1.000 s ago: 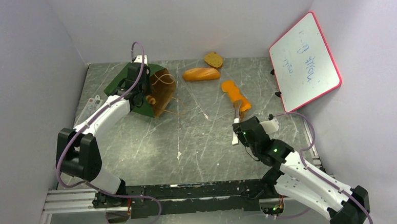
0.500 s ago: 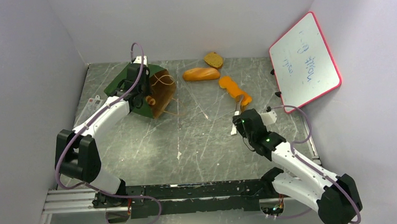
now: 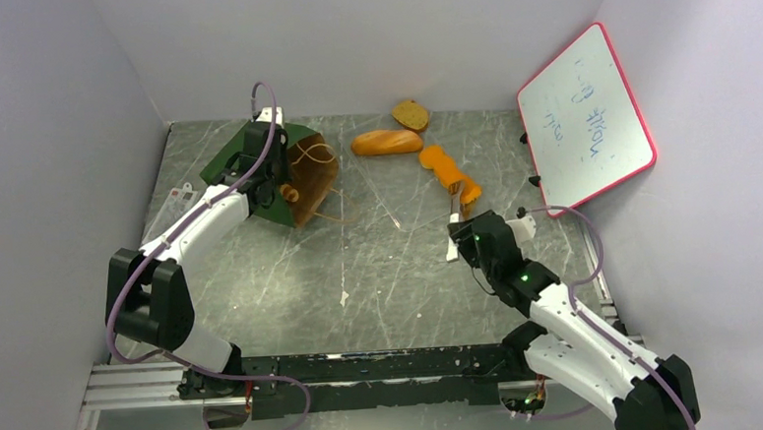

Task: Take the fake bread out of the paper bag
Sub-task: Place the fake bread in the container.

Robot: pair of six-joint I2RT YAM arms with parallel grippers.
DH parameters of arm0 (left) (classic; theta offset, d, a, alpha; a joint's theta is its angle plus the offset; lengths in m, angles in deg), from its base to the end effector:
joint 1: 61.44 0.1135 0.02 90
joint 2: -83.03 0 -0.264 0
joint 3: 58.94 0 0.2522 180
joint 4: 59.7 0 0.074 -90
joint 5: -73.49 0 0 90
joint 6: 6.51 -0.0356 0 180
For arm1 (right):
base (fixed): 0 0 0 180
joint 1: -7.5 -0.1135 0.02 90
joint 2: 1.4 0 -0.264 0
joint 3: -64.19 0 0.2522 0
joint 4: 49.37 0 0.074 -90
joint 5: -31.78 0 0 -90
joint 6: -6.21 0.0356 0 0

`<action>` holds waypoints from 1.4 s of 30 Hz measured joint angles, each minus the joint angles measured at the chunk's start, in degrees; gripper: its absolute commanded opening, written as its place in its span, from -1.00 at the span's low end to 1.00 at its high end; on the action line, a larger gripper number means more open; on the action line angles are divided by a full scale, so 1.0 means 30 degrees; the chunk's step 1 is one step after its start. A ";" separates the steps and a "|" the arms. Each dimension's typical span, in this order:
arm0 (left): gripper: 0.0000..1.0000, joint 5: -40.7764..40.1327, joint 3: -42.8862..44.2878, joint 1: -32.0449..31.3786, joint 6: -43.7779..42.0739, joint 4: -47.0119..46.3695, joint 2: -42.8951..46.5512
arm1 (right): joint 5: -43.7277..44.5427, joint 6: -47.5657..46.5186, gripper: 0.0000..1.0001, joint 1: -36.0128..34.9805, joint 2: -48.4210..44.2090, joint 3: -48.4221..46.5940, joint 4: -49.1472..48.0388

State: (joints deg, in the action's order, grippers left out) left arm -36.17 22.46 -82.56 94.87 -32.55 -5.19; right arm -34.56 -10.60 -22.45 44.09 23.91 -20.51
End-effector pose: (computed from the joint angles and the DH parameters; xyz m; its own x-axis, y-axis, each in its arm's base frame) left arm 0.3321 -0.1154 0.2873 -0.5266 0.0042 -0.8501 -0.0254 0.9995 0.0207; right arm 0.1582 0.0747 0.2191 -0.3024 0.8377 -0.4548 0.4157 0.5452 0.7279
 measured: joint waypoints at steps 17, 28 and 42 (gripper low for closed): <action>-0.86 0.0510 -0.0306 -0.0007 -0.0066 -0.0328 0.0000 | -0.0787 0.0087 -0.13 -0.0007 -0.2404 0.0357 0.2521; -0.86 0.0685 -0.0357 -0.0029 -0.0153 -0.0393 0.0022 | -0.0940 -0.0073 -0.13 -0.0022 -0.3563 0.0357 0.4167; -0.86 0.1188 -0.1953 -0.0029 -0.0219 -0.0729 0.1275 | -0.2579 -0.1311 -0.20 -0.0532 -0.3694 -0.0678 0.4335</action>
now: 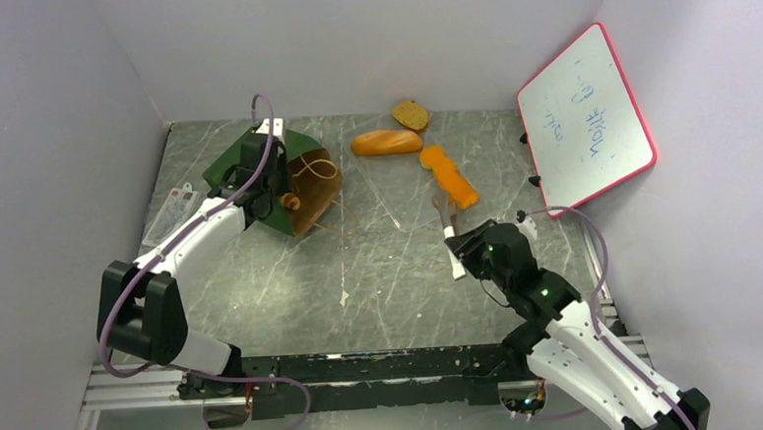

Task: Take the fake bread out of the paper bag
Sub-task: Place the fake bread in the container.

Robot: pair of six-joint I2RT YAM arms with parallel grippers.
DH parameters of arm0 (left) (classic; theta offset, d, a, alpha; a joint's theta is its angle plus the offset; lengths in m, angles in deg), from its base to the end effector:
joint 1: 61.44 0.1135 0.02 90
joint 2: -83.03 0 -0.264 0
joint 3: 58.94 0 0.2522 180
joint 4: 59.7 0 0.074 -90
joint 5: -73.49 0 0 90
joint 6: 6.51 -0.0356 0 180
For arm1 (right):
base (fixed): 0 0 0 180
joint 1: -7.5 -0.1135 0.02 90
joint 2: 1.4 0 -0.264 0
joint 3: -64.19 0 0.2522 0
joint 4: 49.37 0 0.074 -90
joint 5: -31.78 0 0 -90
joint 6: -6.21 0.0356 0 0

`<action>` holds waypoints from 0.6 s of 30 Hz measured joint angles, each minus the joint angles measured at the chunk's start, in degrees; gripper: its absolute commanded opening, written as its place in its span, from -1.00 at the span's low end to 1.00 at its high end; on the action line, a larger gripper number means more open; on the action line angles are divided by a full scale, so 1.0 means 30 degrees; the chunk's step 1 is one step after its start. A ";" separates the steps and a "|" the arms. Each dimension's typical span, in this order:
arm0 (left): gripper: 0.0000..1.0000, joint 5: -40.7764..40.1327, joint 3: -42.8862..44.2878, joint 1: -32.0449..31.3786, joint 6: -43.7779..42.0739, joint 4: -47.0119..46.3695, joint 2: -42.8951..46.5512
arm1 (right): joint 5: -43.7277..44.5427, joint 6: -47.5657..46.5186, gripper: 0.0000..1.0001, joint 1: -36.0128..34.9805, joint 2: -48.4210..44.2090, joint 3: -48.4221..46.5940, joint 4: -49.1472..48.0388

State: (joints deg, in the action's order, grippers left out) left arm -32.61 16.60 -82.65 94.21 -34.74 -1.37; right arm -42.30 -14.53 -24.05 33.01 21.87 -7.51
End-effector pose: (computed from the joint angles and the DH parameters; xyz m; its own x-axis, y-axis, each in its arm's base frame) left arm 0.3143 -0.1114 0.2772 -0.5345 0.0157 -0.8450 0.0340 0.9994 -0.0029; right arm 0.1259 0.0659 0.2370 -0.4578 0.7743 -0.4370 0.3356 0.6056 0.7215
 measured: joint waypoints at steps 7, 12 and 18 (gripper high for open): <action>-0.86 0.0517 -0.0517 0.0000 -0.0182 -0.0219 0.0670 | -0.0998 -0.0787 -0.20 -0.2149 0.1668 -0.1056 -0.1355; -0.86 0.0882 -0.0809 0.0000 -0.0408 -0.0299 0.1049 | -0.1042 -0.1224 -0.20 -0.4677 0.3920 -0.1996 -0.2951; -0.86 0.1217 -0.1086 0.0000 -0.0670 -0.0313 0.1348 | -0.1443 -0.1785 -0.20 -0.6579 0.7184 -0.2885 -0.5770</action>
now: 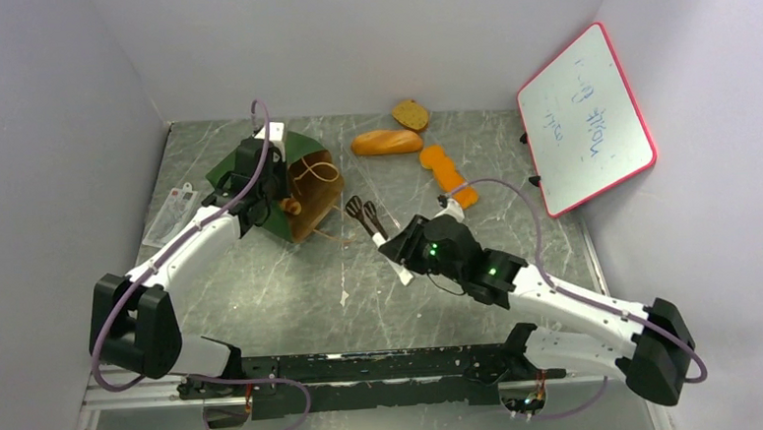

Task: Take the fake bread out of the paper bag
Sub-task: Place the fake bread in the container, then take out the fake bread from the paper bag.

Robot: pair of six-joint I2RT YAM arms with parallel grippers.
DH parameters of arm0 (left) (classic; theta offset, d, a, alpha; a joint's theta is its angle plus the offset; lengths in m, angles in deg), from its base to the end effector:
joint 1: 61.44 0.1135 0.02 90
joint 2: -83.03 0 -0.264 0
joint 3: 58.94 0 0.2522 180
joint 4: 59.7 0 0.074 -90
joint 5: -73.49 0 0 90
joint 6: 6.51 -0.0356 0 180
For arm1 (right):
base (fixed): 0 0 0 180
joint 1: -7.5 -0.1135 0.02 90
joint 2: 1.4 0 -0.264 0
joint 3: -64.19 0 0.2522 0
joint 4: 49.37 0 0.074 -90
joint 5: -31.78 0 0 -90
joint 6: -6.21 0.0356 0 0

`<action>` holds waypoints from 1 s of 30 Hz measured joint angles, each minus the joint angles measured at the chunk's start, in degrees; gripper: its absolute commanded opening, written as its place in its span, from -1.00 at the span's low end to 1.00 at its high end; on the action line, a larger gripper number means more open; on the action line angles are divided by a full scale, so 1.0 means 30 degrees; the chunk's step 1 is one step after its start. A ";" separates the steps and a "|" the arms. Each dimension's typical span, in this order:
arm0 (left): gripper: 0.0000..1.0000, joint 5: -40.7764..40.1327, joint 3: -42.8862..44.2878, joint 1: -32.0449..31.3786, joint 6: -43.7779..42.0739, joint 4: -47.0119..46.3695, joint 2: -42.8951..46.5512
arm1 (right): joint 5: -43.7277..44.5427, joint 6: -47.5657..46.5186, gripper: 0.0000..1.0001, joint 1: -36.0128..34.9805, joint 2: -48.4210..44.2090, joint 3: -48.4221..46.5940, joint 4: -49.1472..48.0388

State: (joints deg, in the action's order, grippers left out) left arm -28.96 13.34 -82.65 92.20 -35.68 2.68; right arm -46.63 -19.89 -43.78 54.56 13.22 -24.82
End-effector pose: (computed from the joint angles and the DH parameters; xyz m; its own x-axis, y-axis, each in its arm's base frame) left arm 0.2989 -0.1077 0.2806 -0.5173 0.0421 -0.8548 0.1059 0.9943 -0.0151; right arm 0.1421 0.1658 0.2566 -0.7239 0.5035 -0.4717 -0.0112 0.6750 0.7377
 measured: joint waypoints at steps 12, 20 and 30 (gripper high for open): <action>-0.86 0.0597 -0.0211 0.0000 -0.0401 -0.0015 0.0648 | -0.1144 -0.0743 -0.20 -0.0947 0.3512 -0.1996 -0.3235; -0.86 0.0750 -0.0291 0.0000 -0.0474 -0.0015 0.0699 | -0.2033 -0.0532 -0.19 -0.1166 0.4809 -0.2397 -0.4772; -0.86 0.0867 -0.0291 0.0000 -0.0474 -0.0015 0.0860 | -0.3126 0.0976 -0.16 -0.1195 0.6943 -0.2259 -0.6375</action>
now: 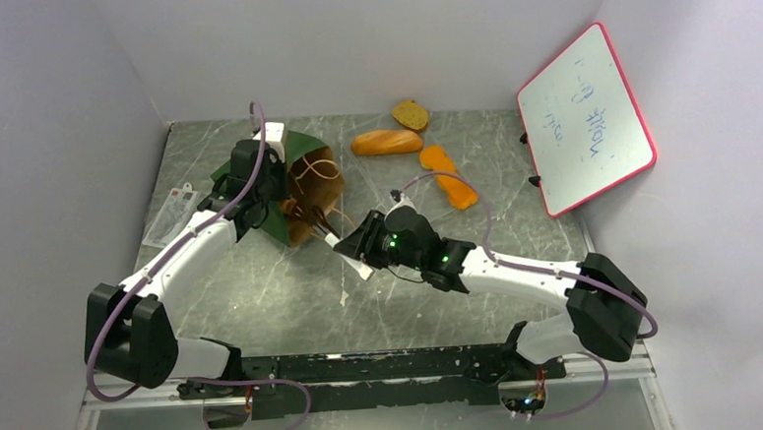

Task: Take the fake bread out of the paper bag
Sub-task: Take out the fake bread from the paper bag.

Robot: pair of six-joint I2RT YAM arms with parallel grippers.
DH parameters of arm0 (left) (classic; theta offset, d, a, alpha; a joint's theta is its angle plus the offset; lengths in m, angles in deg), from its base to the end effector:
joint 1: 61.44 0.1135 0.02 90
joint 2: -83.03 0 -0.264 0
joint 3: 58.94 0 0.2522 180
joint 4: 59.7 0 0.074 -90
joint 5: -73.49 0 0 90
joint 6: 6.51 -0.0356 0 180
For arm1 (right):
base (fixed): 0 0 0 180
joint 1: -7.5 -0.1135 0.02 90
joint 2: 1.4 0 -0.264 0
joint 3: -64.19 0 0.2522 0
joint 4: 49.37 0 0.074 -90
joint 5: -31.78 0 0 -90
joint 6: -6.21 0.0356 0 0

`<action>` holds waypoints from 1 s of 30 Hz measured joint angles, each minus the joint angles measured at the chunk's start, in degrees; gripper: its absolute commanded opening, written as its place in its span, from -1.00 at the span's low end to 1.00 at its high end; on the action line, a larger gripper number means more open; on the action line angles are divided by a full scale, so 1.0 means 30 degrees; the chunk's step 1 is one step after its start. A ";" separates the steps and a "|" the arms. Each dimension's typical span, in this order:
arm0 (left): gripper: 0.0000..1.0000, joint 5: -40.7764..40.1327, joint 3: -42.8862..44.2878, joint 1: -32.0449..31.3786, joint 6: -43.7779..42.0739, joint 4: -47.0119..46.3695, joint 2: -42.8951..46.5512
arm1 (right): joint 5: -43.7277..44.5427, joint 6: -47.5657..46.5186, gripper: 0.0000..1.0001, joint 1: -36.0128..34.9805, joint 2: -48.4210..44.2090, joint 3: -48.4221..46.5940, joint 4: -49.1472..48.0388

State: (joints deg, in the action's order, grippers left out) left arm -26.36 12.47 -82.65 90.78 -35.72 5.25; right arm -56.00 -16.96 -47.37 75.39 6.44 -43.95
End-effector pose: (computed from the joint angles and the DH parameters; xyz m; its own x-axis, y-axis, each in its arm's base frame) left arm 0.2902 -0.1061 0.2884 -0.4950 0.0580 -0.8669 0.1573 0.9873 -0.0238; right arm 0.1725 0.2428 0.2429 -0.8264 0.4219 -0.3729 -0.0945 0.5489 0.8305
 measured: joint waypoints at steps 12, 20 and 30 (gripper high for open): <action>-0.86 0.0087 -0.0211 0.0000 0.0029 -0.0058 0.0182 | -0.0838 0.3228 -0.12 0.0000 0.1020 0.0852 -0.1763; -0.86 0.0313 -0.0423 0.0000 0.0146 -0.0066 0.0284 | -0.0962 0.4787 -0.12 -0.0007 0.1749 0.0954 -0.2339; -0.86 0.0510 -0.0743 0.0000 0.0321 -0.0146 0.0692 | -0.0947 0.6033 -0.11 0.0000 0.2718 0.0954 -0.3592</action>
State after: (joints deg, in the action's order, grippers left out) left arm -24.83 10.24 -82.65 91.74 -36.16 7.33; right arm -58.85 1.14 -47.37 83.54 9.31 -54.72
